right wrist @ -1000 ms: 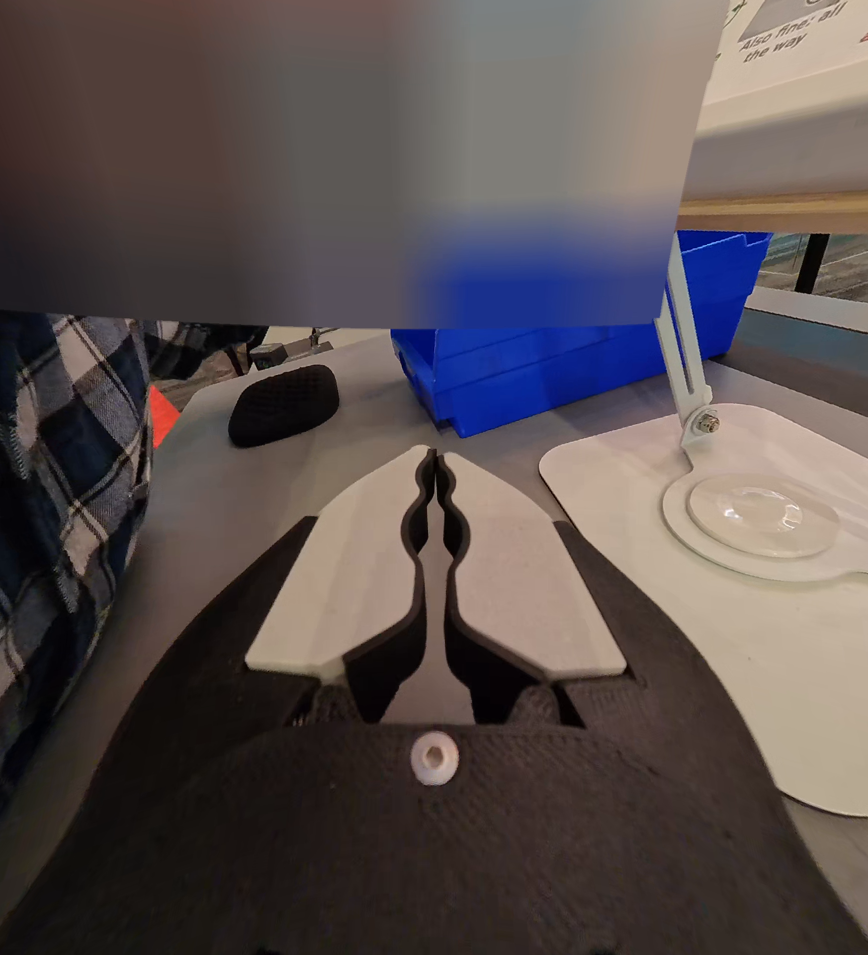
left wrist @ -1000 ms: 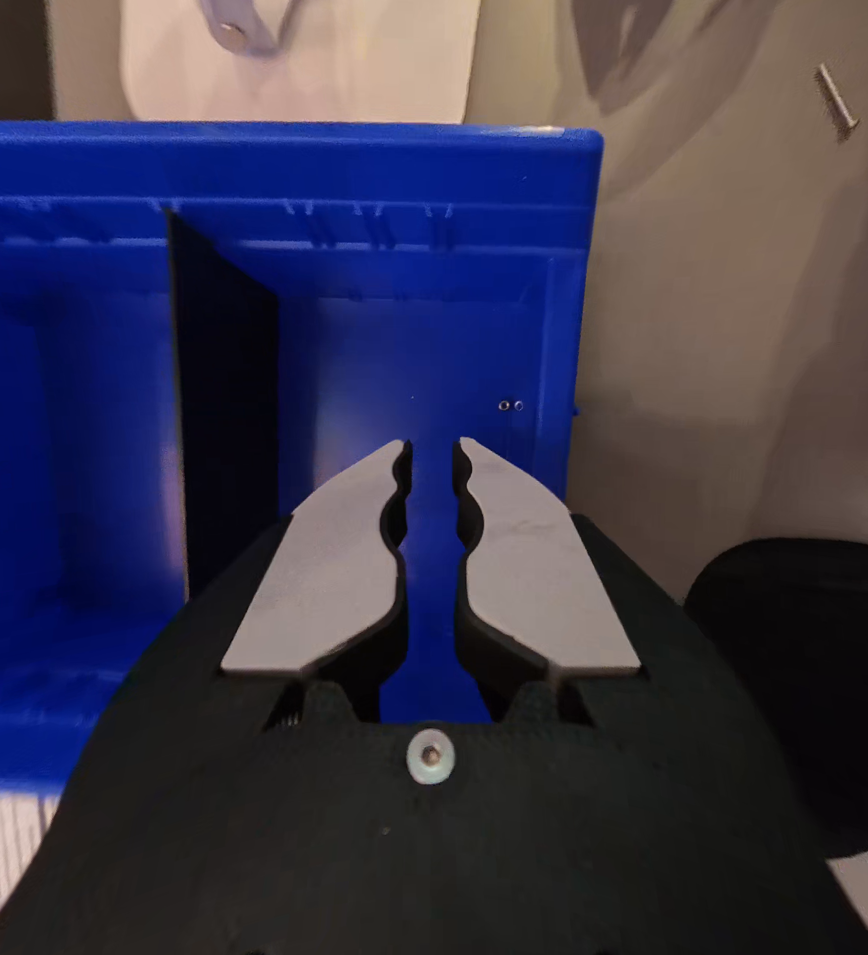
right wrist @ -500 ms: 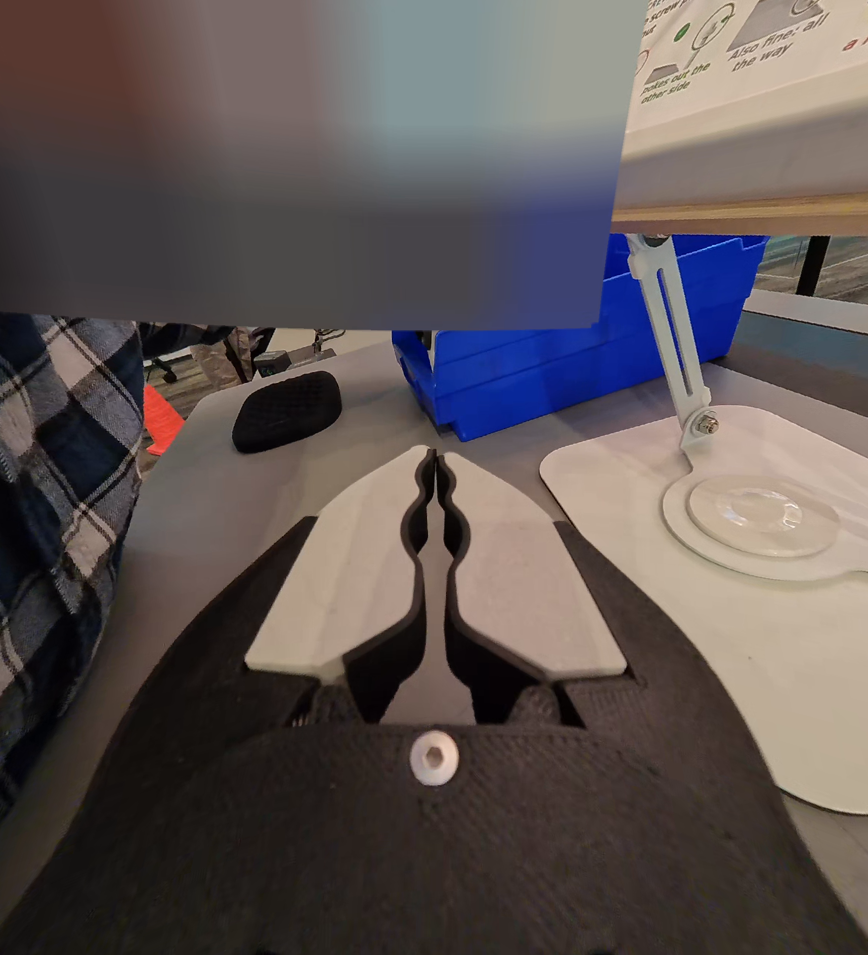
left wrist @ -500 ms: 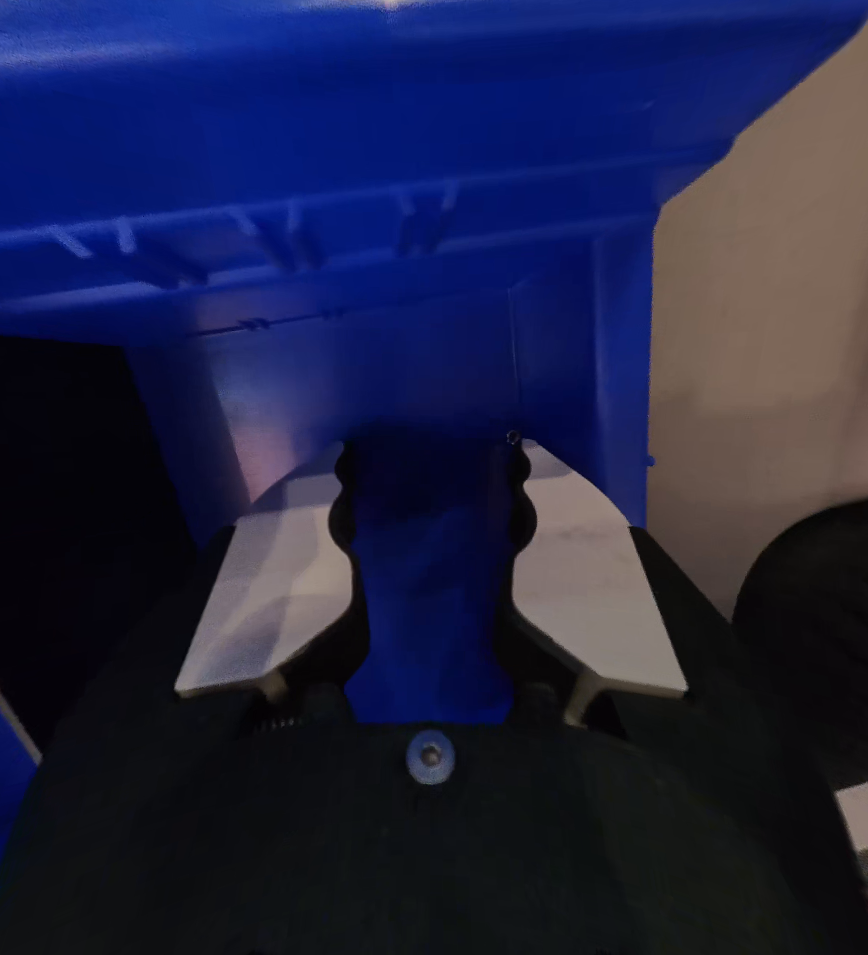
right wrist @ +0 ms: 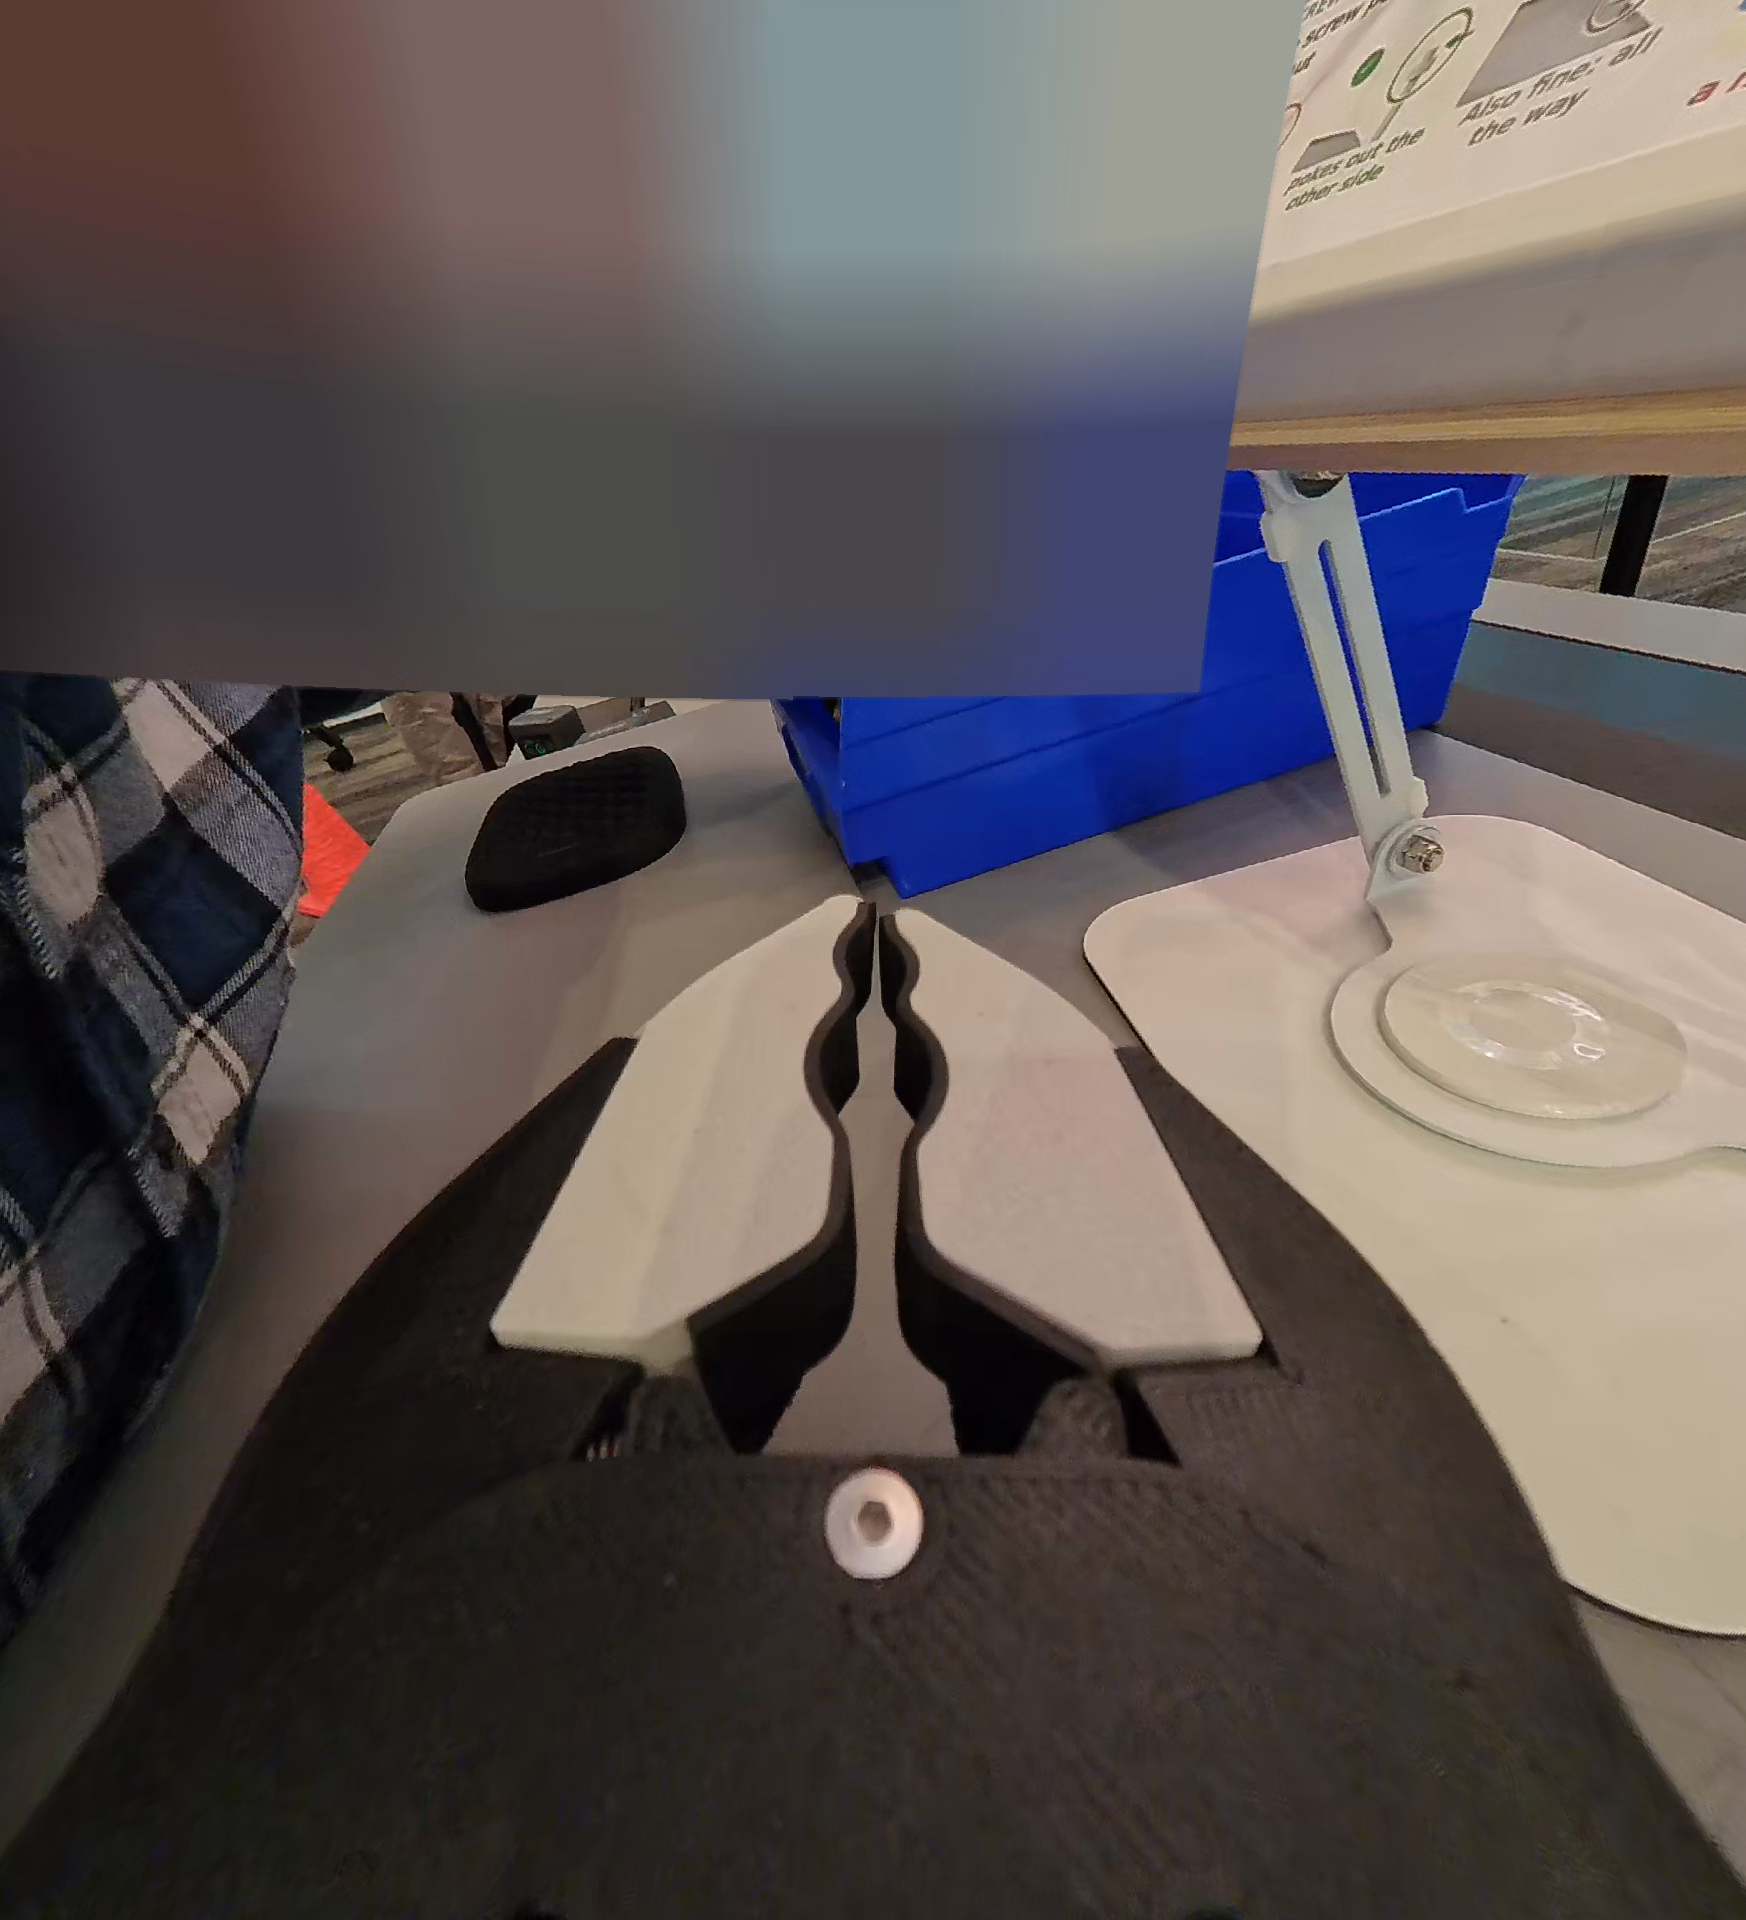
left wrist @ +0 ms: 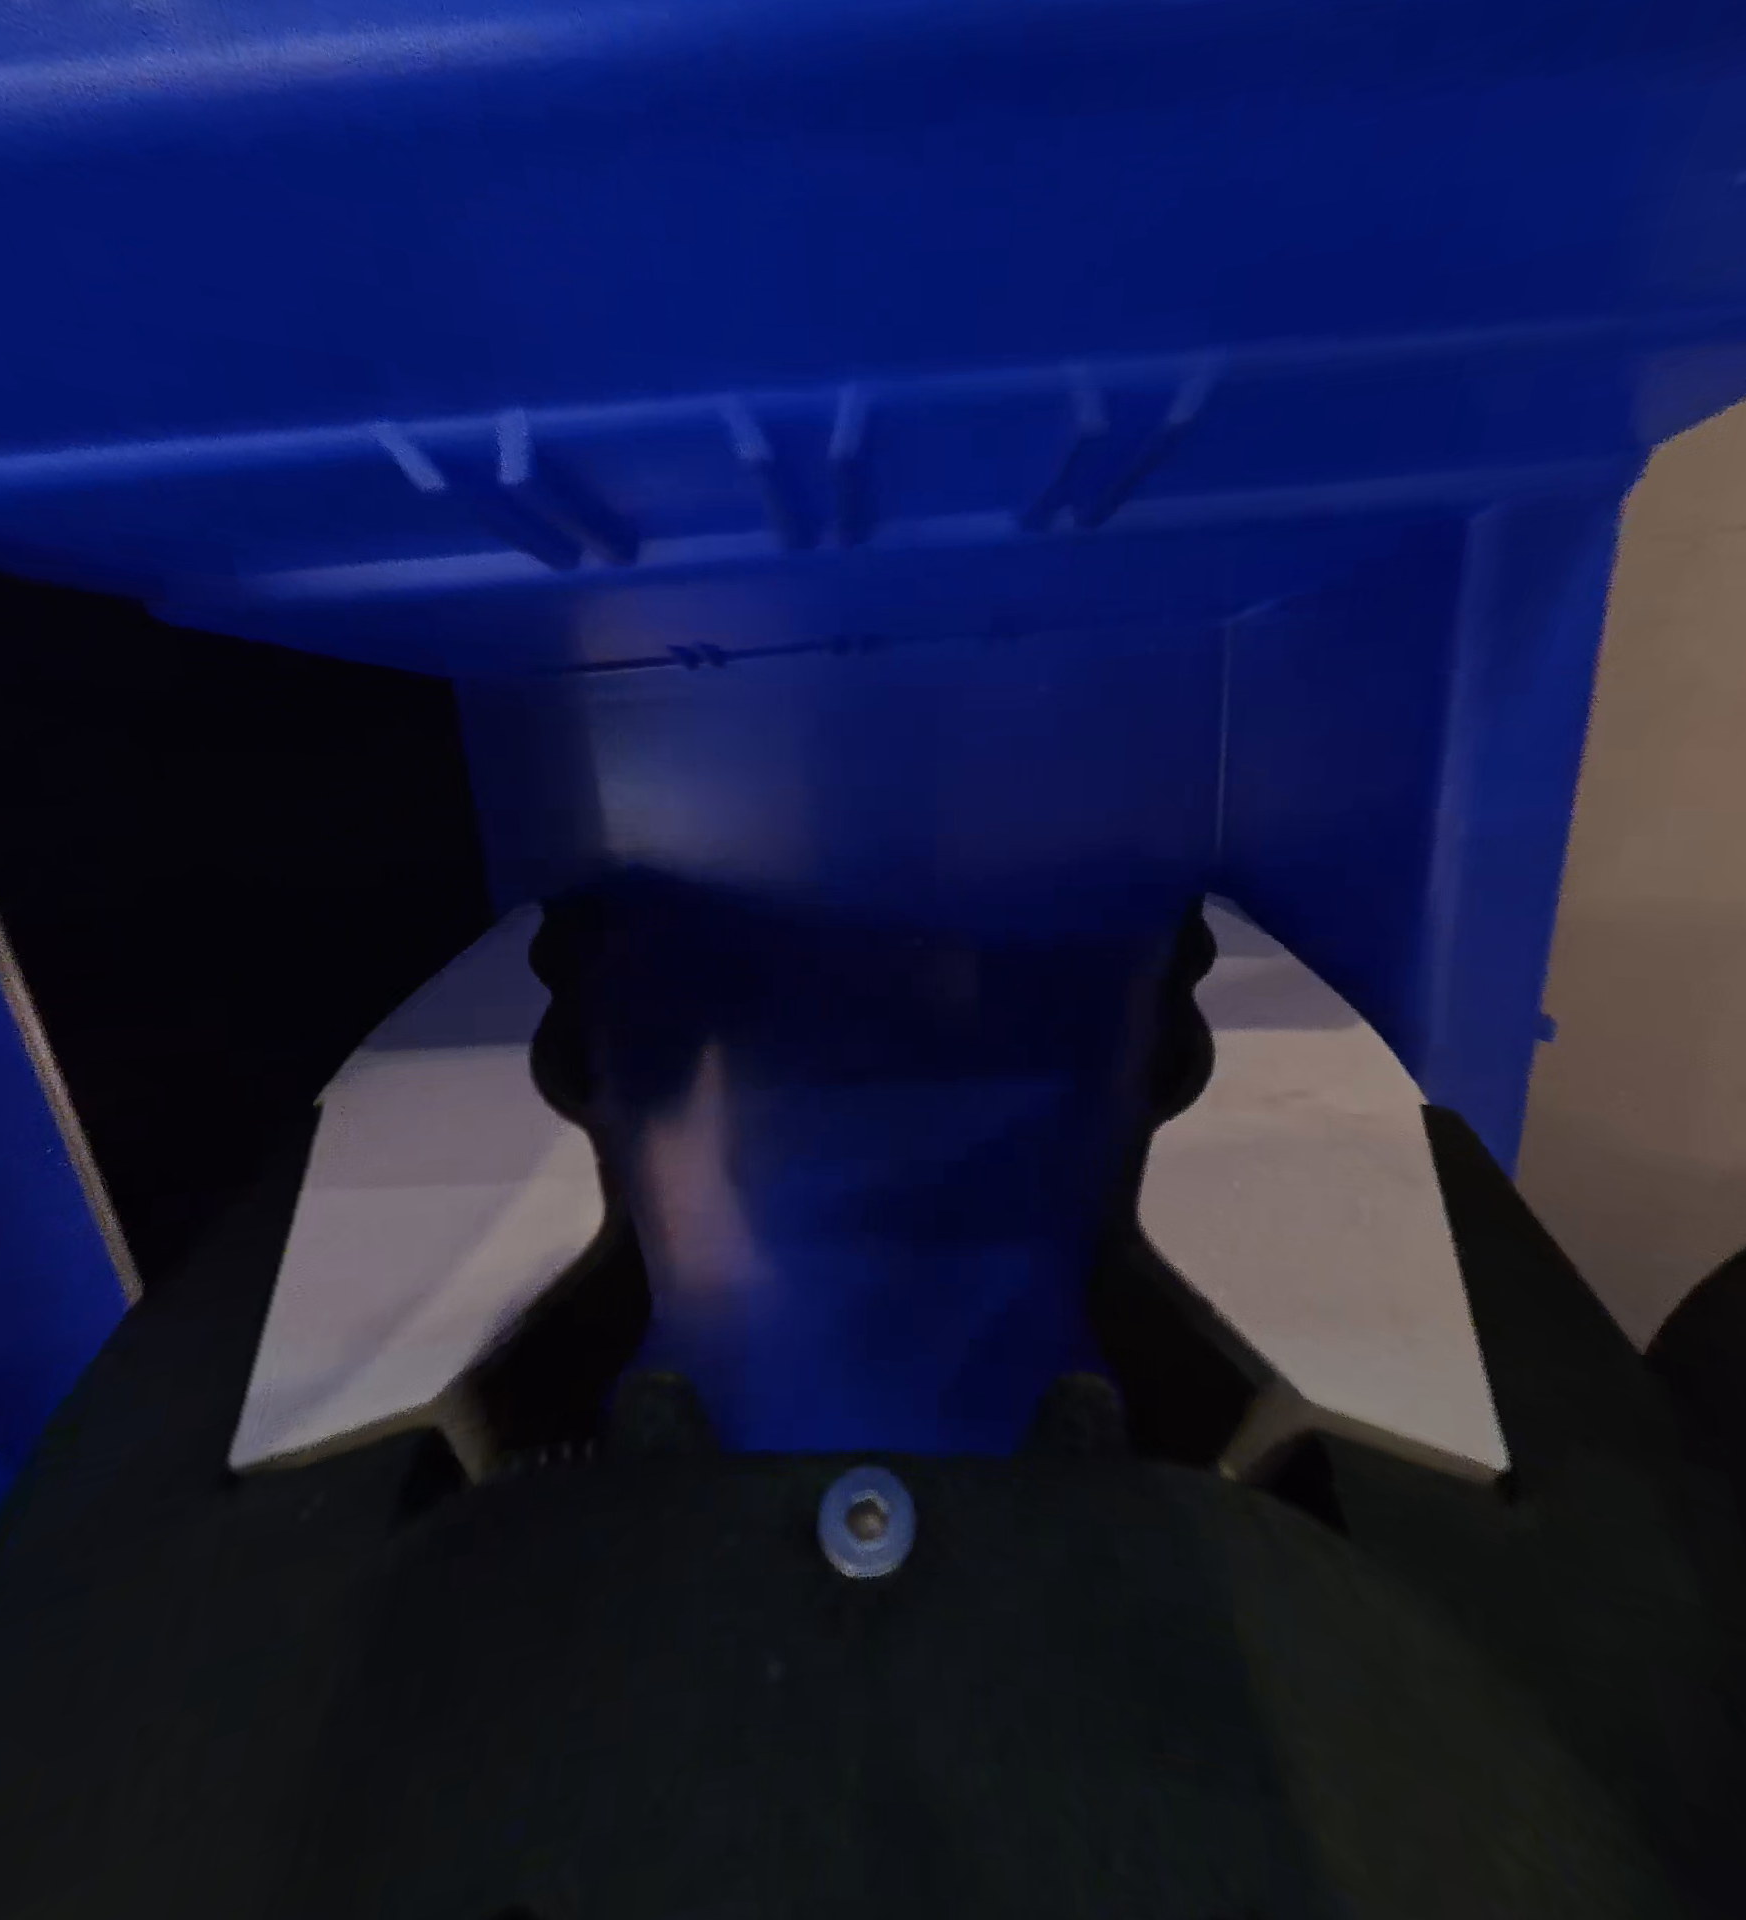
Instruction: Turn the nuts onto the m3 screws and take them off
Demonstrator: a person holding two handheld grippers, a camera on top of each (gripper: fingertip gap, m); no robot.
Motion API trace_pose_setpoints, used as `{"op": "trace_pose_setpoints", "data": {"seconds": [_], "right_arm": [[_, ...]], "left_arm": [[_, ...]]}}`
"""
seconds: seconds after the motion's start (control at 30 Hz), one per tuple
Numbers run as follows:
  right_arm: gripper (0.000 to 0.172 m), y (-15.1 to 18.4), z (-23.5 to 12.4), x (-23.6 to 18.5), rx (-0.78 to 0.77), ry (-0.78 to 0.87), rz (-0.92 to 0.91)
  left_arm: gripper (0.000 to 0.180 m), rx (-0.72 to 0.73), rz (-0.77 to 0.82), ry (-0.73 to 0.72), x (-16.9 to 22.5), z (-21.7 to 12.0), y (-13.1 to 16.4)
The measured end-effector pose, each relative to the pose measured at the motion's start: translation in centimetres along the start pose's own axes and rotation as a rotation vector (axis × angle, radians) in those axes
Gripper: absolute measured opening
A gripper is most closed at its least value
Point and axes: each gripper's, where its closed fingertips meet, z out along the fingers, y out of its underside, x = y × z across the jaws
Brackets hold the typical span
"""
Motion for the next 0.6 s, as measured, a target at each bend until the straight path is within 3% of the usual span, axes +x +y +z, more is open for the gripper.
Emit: {"op": "trace_pose_setpoints", "data": {"seconds": [0.03,0.27,0.37,0.6], "right_arm": [[0.001,0.0,0.0,0.0,-0.001,0.000,-0.001],[0.001,0.1,0.1,-0.1,-0.009,-0.001,-0.006],[0.001,0.1,0.1,-0.1,-0.008,-0.002,-0.006],[0.001,0.2,0.2,-0.1,-0.013,-0.004,-0.007]], "left_arm": [[0.112,-0.009,-0.002,-0.012,-0.2,0.0,0.1],[0.081,-0.117,0.069,-0.190,-2.4,-1.6,1.1],[0.101,-0.063,-0.020,-0.094,-1.3,-2.0,0.8],[0.114,-0.098,-0.050,0.019,-0.5,-0.7,1.9]]}}
